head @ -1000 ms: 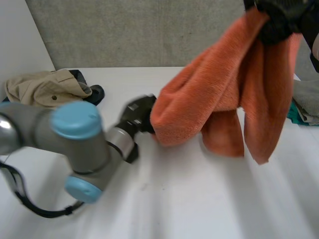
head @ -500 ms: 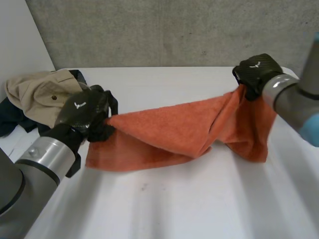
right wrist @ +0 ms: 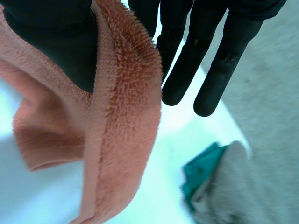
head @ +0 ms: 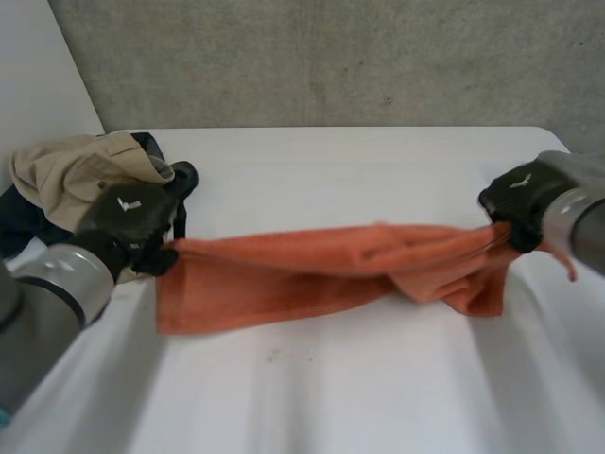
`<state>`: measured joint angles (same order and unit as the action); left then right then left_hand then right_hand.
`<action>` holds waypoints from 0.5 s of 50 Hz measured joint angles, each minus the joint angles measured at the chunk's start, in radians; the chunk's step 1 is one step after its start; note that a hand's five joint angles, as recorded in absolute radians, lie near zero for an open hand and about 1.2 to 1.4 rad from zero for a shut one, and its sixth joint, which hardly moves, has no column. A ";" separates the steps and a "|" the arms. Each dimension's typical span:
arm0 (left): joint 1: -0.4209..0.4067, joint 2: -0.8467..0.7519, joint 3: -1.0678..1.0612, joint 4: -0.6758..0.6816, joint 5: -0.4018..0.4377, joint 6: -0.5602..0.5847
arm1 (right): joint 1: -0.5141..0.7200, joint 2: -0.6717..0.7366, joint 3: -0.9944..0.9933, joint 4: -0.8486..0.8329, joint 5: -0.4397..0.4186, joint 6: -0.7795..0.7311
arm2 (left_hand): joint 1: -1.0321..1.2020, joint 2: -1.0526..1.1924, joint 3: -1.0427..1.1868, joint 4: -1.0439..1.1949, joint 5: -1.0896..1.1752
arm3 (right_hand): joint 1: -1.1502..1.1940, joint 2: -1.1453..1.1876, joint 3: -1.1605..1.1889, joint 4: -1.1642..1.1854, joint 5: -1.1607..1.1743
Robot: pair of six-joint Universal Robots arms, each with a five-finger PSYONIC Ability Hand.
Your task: Fold the laundry.
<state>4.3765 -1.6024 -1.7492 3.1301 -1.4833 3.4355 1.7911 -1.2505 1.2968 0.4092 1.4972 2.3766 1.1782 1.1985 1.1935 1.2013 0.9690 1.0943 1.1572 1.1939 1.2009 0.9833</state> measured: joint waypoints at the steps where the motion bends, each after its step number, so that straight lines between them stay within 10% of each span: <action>1: -0.002 0.017 0.012 -0.018 0.000 0.006 | -0.003 -0.024 0.001 0.012 -0.001 -0.009 | 0.000 0.000 0.000 0.000 0.000 | 0.000 0.000 0.000 0.000 0.000; 14: -0.026 0.212 0.203 -0.125 -0.001 -0.025 | -0.007 -0.254 -0.078 0.145 -0.020 -0.087 | 0.000 0.001 0.001 0.000 0.010 | 0.000 0.000 0.000 0.000 0.007; 25: -0.027 -0.135 0.281 -0.112 -0.002 0.024 | 0.005 -0.067 -0.120 0.134 -0.041 -0.081 | 0.000 0.002 0.002 0.000 0.010 | 0.000 0.000 0.000 0.000 0.009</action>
<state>4.3491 -1.7374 -1.4684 3.0177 -1.4853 3.4593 1.7956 -1.3174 1.1773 0.5434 1.4566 2.2954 1.1782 1.2001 1.1957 1.2017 0.9786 1.0943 1.1572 1.1944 1.2009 0.9927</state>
